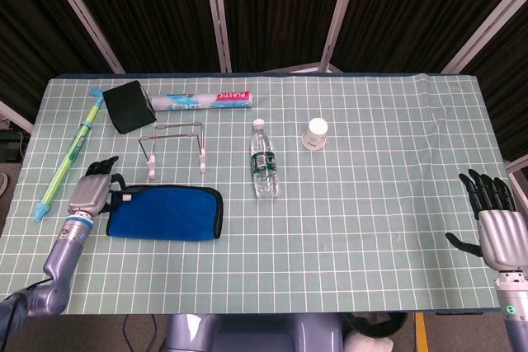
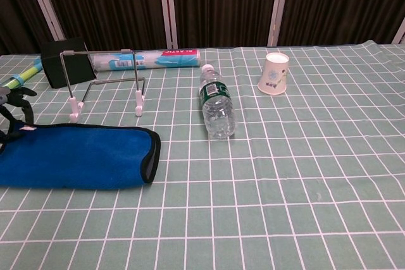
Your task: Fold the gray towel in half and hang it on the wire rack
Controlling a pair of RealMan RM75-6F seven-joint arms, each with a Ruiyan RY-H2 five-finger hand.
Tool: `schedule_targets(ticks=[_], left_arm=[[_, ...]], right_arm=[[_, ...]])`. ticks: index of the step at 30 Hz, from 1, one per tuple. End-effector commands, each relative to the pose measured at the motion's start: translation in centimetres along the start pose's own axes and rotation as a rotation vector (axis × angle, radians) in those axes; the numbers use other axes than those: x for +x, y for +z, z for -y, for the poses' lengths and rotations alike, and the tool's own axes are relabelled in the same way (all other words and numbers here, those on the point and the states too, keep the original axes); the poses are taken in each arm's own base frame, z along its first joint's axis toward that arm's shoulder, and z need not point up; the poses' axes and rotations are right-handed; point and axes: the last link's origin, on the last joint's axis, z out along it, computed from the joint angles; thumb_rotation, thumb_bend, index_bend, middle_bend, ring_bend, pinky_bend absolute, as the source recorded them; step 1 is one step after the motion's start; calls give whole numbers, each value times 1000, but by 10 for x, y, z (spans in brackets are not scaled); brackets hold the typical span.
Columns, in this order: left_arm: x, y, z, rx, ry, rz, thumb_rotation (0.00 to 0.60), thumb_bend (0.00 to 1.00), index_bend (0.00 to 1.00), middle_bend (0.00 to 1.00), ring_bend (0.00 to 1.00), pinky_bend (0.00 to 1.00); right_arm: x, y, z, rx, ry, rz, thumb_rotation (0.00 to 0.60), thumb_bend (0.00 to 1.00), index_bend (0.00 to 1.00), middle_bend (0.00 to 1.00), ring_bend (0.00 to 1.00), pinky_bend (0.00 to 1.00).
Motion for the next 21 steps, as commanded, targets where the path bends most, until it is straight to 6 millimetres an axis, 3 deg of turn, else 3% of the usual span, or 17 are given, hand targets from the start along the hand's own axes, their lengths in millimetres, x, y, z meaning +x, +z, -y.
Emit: schedule_targets(ticks=[1, 11, 19, 21], left_arm=[[2, 4, 2, 25, -12, -9, 600, 488, 7, 0, 0, 0], [26, -8, 13, -4, -29, -43, 600, 485, 0, 0, 0, 0], [24, -6, -3, -50, 20, 14, 600, 484, 201, 0, 0, 0], [18, 1, -15, -67, 39, 30, 600, 485, 235, 0, 0, 0]], right_arm=[[0, 0, 0, 0, 0, -1, 600, 0, 0, 0, 0, 0], [1, -1, 0, 5, 6, -3, 600, 0, 0, 0, 0, 0], [0, -1, 2, 11, 4, 4, 600, 0, 0, 0, 0, 0], [-1, -1, 2, 13, 0, 6, 600, 0, 0, 0, 0, 0]])
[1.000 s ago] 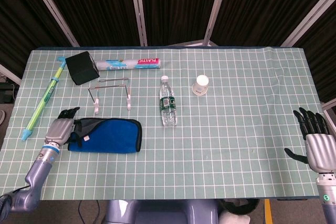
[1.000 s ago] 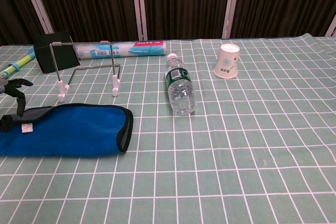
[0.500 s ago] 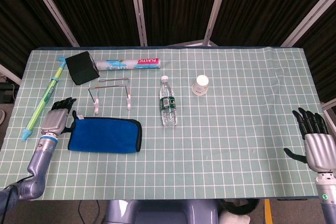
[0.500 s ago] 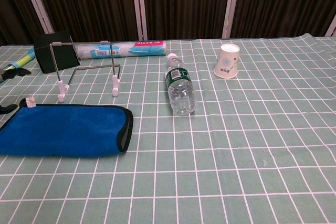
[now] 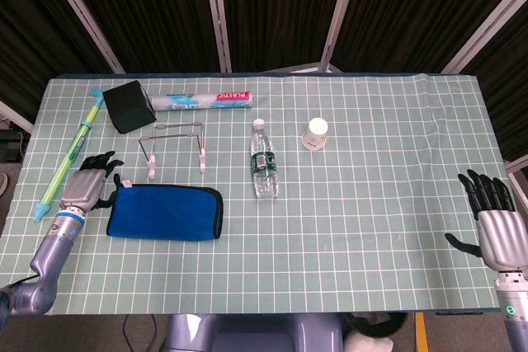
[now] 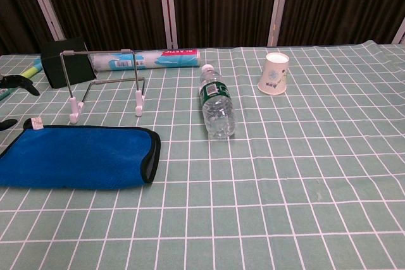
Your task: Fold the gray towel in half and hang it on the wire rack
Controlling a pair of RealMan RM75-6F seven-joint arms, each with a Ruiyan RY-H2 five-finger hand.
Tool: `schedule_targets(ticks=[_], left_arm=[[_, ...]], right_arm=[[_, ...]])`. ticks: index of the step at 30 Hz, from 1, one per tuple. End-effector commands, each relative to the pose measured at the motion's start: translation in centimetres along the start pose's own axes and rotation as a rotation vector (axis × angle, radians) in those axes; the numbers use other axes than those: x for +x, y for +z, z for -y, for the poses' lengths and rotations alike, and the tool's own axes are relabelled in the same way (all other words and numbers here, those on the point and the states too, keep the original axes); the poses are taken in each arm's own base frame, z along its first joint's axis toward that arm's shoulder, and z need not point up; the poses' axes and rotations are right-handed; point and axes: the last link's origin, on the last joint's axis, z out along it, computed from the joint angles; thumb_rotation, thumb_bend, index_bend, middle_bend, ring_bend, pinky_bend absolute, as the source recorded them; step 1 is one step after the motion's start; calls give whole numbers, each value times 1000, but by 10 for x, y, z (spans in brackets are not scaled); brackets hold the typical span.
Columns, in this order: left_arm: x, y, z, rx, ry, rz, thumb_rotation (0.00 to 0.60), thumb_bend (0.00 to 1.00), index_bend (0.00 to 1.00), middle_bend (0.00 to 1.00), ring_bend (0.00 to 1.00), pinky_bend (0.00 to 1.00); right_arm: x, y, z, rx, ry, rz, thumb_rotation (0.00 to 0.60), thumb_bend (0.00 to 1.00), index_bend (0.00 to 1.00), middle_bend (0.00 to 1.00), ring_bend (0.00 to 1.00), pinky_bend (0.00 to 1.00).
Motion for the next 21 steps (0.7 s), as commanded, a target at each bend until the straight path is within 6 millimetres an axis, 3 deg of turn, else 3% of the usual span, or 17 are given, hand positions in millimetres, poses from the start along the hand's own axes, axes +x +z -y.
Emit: schedule_targets(ticks=[1, 8, 21], left_arm=[[-9, 9, -16, -20, 22, 23, 600, 485, 249, 0, 0, 0], [-22, 18, -27, -12, 60, 42, 600, 486, 336, 0, 0, 0], [-28, 27, -20, 31, 69, 57, 600, 487, 346, 0, 0, 0]], right_arm=[[-1, 0, 0, 1, -4, 2, 600, 0, 0, 0, 0, 0], [-3, 2, -1, -10, -13, 10, 600, 0, 0, 0, 0, 0], [-7, 5, -2, -16, -19, 22, 600, 0, 0, 0, 0, 0]])
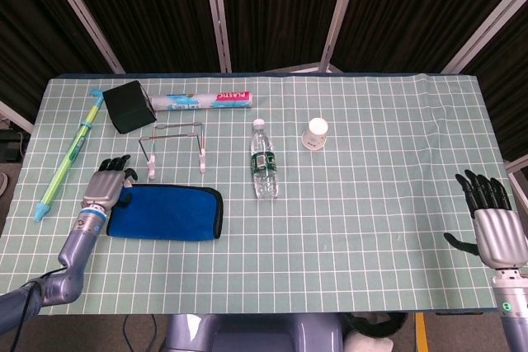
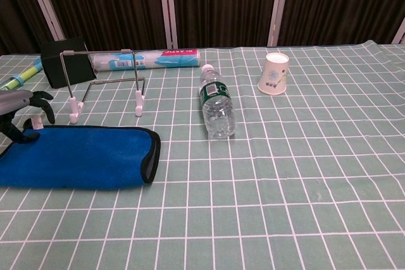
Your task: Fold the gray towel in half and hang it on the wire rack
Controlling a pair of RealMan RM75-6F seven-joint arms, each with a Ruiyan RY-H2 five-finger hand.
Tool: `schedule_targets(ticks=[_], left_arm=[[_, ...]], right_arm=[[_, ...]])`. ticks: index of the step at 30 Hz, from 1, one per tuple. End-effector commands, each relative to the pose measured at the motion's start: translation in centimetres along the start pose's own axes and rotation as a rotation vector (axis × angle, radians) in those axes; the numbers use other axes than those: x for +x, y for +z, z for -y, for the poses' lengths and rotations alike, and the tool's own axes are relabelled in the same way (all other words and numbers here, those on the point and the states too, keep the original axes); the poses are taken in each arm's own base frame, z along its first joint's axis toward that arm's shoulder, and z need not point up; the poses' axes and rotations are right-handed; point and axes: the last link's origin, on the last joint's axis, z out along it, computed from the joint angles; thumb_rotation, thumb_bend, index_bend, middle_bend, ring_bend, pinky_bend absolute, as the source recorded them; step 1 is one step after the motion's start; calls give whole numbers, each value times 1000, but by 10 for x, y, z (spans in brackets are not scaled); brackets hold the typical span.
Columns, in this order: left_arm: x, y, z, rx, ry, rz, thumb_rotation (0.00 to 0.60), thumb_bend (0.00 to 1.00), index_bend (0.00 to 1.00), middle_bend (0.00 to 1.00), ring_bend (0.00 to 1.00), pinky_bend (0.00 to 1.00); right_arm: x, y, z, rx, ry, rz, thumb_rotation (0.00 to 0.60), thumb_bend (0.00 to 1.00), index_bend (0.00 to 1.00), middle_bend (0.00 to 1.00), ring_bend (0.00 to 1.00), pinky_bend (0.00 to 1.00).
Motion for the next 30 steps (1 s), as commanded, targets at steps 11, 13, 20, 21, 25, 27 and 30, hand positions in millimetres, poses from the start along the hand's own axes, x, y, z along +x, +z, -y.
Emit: schedule_targets(ticks=[11, 13, 20, 21, 25, 27, 30], left_arm=[[-6, 1, 1, 2, 8, 26, 600, 487, 385, 0, 0, 0], [-7, 1, 1, 2, 8, 28, 600, 486, 385, 0, 0, 0], [-7, 2, 0, 4, 7, 20, 600, 485, 500, 0, 0, 0], [-7, 1, 0, 5, 5, 16, 600, 485, 520, 0, 0, 0], [-9, 0, 3, 8, 6, 9, 600, 485, 588, 0, 0, 0], [-10, 0, 3, 8, 8, 13, 600, 484, 615, 0, 0, 0], [-9, 0, 3, 8, 2, 8, 600, 484, 643, 0, 0, 0]], right_arm=[[-1, 1, 0, 0, -2, 4, 600, 0, 0, 0, 0, 0], [-1, 0, 0, 0, -3, 5, 600, 0, 0, 0, 0, 0], [-2, 1, 0, 0, -5, 6, 600, 0, 0, 0, 0, 0], [-2, 1, 0, 0, -5, 6, 600, 0, 0, 0, 0, 0], [-2, 0, 0, 0, -6, 8, 600, 0, 0, 0, 0, 0], [-2, 0, 0, 0, -6, 9, 600, 0, 0, 0, 0, 0], [-2, 1, 1, 1, -7, 8, 600, 0, 0, 0, 0, 0]])
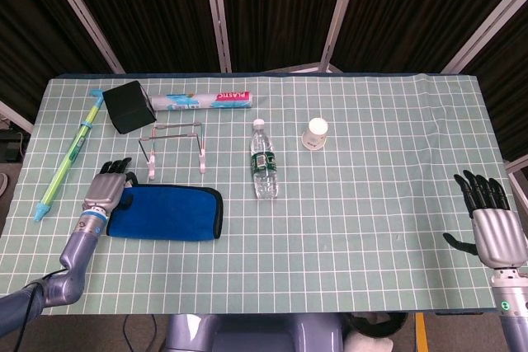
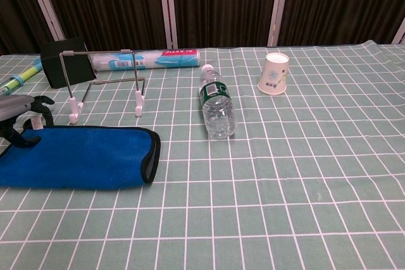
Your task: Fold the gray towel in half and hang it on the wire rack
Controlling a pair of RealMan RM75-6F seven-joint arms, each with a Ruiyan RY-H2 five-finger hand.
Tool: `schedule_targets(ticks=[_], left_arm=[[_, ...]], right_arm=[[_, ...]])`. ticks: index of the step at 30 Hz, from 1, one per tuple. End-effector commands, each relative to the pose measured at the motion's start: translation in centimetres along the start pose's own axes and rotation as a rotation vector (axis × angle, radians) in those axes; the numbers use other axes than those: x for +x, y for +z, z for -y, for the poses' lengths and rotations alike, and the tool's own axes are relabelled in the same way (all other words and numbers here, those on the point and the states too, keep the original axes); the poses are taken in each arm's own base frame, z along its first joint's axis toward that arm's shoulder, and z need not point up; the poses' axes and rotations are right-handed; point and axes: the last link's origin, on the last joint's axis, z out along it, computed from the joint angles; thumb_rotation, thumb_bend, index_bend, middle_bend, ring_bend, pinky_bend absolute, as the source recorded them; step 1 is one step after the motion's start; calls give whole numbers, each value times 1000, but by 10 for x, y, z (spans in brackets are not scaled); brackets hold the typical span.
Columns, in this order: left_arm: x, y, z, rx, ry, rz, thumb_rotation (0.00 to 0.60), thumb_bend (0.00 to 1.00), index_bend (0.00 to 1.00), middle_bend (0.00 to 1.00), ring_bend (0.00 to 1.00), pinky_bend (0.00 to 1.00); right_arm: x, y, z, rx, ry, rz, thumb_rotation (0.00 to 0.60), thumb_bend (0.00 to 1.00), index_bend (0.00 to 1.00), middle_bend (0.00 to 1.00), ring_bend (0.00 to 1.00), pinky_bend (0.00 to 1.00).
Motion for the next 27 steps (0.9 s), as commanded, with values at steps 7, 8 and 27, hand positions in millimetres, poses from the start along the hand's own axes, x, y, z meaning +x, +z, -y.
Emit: schedule_targets(ticks=[7, 8, 27], left_arm=[[4, -3, 1, -4, -24, -31, 600, 485, 683, 0, 0, 0], [4, -3, 1, -5, -26, -31, 600, 485, 687, 0, 0, 0], [4, -3, 0, -2, -28, -35, 600, 486, 715, 0, 0, 0]], right_arm=[[-1, 0, 0, 0, 0, 2, 600, 0, 0, 0, 0, 0], [-1, 1, 0, 0, 1, 2, 600, 0, 0, 0, 0, 0], [-1, 1, 0, 0, -3, 5, 600, 0, 0, 0, 0, 0]])
